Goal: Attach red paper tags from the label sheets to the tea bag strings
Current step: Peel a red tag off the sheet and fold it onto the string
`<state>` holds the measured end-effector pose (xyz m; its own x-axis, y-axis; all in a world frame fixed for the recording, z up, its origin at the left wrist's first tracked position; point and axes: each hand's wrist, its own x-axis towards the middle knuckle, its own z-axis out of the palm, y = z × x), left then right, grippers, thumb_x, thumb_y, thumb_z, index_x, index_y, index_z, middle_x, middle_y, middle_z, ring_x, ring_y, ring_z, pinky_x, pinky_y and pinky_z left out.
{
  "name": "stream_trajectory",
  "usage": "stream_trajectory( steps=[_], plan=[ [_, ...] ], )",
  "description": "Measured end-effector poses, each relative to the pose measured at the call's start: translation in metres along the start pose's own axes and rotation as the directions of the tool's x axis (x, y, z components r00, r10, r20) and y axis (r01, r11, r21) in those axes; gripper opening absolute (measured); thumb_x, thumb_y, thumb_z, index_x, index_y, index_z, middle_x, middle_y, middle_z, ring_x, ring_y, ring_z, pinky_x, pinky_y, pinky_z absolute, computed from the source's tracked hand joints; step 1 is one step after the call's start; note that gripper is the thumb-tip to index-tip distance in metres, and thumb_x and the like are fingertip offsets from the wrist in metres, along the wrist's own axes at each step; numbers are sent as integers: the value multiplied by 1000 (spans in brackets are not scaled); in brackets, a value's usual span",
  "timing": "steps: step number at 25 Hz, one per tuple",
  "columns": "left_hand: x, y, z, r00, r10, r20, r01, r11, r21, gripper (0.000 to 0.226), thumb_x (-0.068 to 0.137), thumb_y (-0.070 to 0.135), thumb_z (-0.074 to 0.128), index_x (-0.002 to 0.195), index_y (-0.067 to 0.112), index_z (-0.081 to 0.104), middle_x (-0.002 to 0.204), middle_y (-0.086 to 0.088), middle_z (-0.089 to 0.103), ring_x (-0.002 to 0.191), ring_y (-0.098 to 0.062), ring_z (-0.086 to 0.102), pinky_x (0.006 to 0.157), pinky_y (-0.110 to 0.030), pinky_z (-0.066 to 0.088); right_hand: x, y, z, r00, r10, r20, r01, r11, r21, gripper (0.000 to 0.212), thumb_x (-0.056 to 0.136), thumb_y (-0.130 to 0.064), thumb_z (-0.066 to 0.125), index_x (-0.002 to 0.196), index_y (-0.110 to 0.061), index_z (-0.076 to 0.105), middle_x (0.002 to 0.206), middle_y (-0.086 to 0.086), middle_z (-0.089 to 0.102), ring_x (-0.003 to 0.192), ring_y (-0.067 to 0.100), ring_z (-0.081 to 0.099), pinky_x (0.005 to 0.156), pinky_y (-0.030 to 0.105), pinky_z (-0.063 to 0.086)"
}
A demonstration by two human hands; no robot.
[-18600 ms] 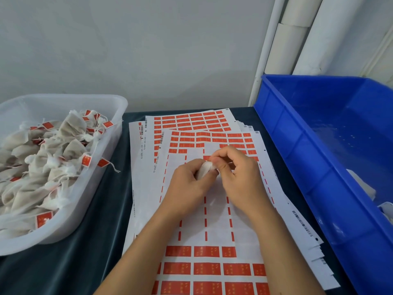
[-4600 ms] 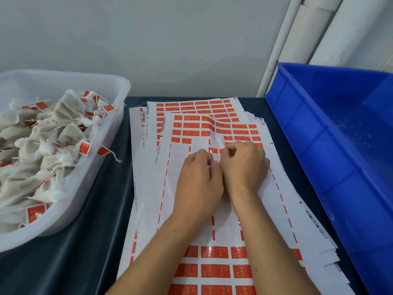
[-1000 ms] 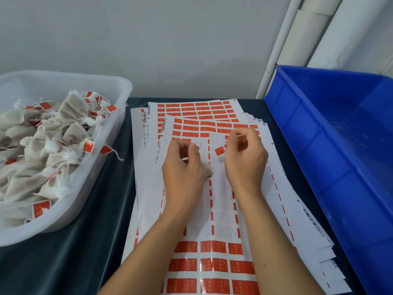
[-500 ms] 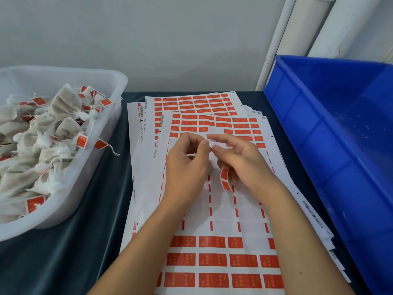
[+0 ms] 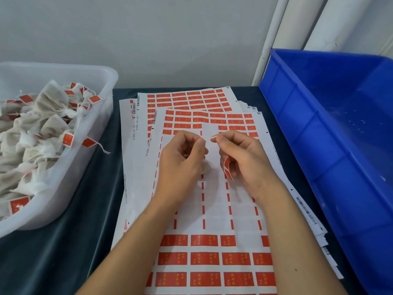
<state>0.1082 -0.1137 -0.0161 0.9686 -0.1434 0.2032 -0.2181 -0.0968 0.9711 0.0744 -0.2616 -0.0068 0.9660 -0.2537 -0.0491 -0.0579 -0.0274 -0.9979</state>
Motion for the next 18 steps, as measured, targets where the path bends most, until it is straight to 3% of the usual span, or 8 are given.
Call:
stream_trajectory(
  steps=[2, 5, 7, 14, 18],
  plan=[
    [3, 0, -3, 999, -35, 25, 36, 999, -26, 14, 103, 18, 60, 93, 17, 69, 81, 8, 72, 75, -11, 70, 70, -16, 56, 0, 0, -1, 1000, 14, -15, -14, 1000, 24, 15, 99, -38, 66, 100, -32, 79, 85, -5, 72, 78, 15, 63, 86, 32, 56],
    [8, 0, -10, 983, -139, 117, 154, 978, -138, 18, 106, 18, 56, 95, 12, 69, 82, 0, 72, 67, -17, 69, 79, -38, 64, 2, 0, -2, 1000, 24, -17, -24, 1000, 19, 16, 100, -39, 65, 99, -32, 79, 74, -4, 65, 69, 15, 55, 75, 35, 50],
    [9, 1, -13, 967, -181, 178, 209, 965, -155, 20, 106, 18, 55, 93, 11, 68, 82, -3, 71, 68, -19, 68, 83, -45, 64, 3, 1, -1, 1000, 23, -15, -23, 1000, 19, 16, 100, -39, 66, 100, -31, 79, 74, -6, 65, 68, 13, 55, 75, 33, 49],
    [12, 3, -16, 918, -197, 345, 241, 966, -92, 24, 105, 17, 57, 91, 12, 76, 73, -6, 63, 65, -18, 59, 75, -31, 60, 4, 2, -3, 999, 32, -26, -29, 996, 79, 18, 101, -35, 65, 97, -27, 80, 76, -10, 68, 67, 6, 60, 75, 26, 49],
    [11, 1, -17, 916, -173, 363, 221, 971, -96, 27, 105, 18, 57, 87, 17, 77, 76, -6, 65, 66, -16, 60, 79, -36, 61, 5, 4, 1, 997, 23, -76, -20, 999, 48, 14, 100, -37, 65, 97, -34, 79, 99, -9, 77, 97, 19, 69, 90, 35, 56]
  ],
)
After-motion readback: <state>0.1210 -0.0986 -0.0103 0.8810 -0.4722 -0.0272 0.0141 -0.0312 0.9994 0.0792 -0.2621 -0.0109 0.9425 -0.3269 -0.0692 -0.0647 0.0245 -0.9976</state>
